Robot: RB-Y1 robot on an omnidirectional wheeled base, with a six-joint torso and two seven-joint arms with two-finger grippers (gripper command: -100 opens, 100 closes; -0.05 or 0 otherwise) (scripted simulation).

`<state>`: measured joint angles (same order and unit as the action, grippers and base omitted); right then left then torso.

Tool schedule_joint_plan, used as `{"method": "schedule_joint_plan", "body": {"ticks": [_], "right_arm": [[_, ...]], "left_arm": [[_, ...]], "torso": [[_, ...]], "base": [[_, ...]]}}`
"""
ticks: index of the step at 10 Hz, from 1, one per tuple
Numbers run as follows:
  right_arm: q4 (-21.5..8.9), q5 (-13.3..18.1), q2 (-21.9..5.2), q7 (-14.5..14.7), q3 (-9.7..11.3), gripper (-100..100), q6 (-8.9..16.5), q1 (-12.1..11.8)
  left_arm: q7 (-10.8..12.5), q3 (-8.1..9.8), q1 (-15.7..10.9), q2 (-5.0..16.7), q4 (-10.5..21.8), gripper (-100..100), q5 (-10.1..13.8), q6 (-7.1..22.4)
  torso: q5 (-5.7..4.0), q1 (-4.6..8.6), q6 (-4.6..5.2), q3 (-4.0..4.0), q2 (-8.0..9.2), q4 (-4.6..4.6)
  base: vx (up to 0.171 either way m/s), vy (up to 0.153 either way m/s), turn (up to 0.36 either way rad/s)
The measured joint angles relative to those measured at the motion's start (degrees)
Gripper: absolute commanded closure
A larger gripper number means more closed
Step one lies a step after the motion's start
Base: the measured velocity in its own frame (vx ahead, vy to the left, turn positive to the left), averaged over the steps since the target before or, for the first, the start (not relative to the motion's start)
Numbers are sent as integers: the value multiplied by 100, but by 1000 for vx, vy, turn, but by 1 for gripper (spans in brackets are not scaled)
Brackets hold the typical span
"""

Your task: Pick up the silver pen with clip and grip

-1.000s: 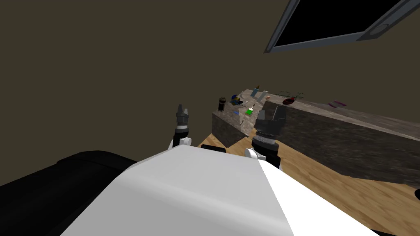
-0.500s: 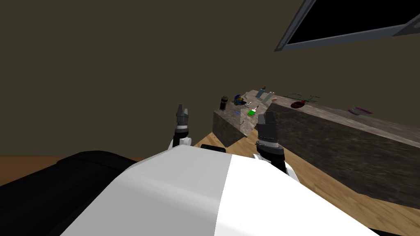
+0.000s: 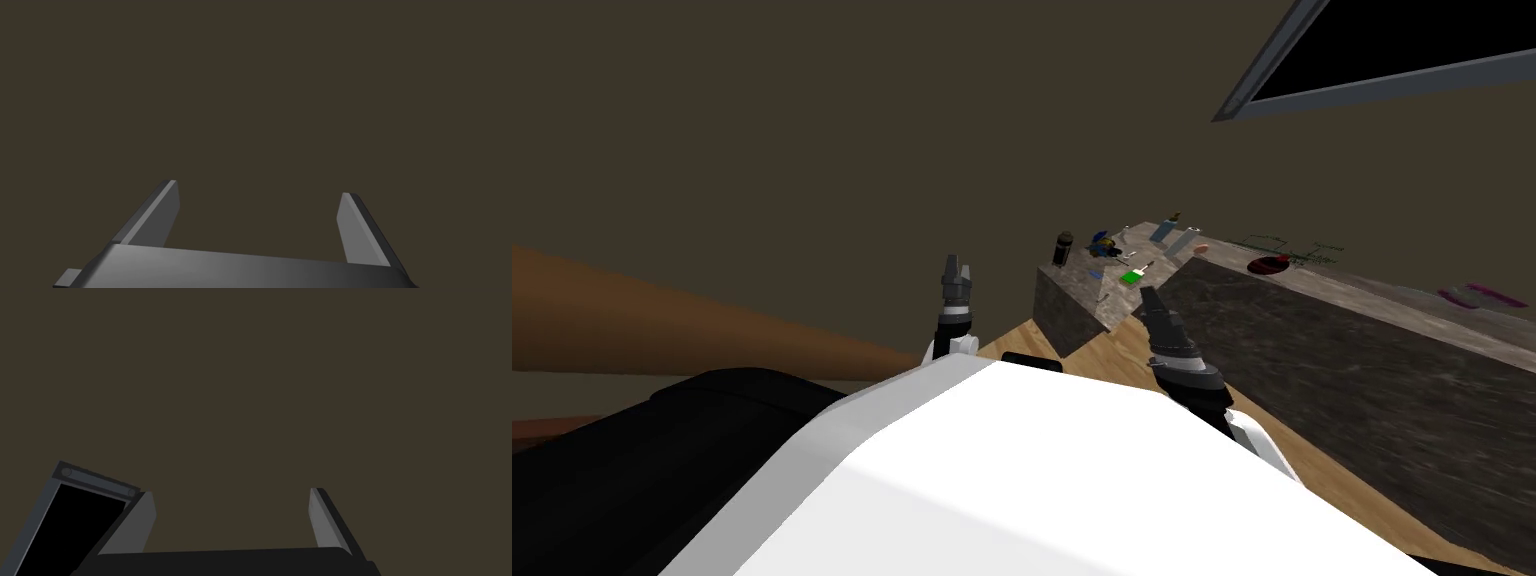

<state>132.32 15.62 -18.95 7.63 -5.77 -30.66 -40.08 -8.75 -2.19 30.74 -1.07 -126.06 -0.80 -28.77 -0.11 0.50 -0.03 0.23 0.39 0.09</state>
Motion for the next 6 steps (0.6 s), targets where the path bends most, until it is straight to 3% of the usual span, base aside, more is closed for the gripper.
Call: {"method": "schedule_joint_plan", "body": {"ticks": [2, 6], "right_arm": [[-40, 277, -256, 35, -164, -100, -3, -134], [-96, 869, -798, 108, -517, -100, 17, -460]], "left_arm": [[0, 0, 1, 0, 0, 0, 0, 0], [0, 1, 2, 0, 0, 0, 0, 0]], "torso": [[0, -1, 2, -8, -14, -3], [1, -13, 5, -14, -26, -4]], "base": [[-104, -116, 293], [-80, -73, 150]]}}
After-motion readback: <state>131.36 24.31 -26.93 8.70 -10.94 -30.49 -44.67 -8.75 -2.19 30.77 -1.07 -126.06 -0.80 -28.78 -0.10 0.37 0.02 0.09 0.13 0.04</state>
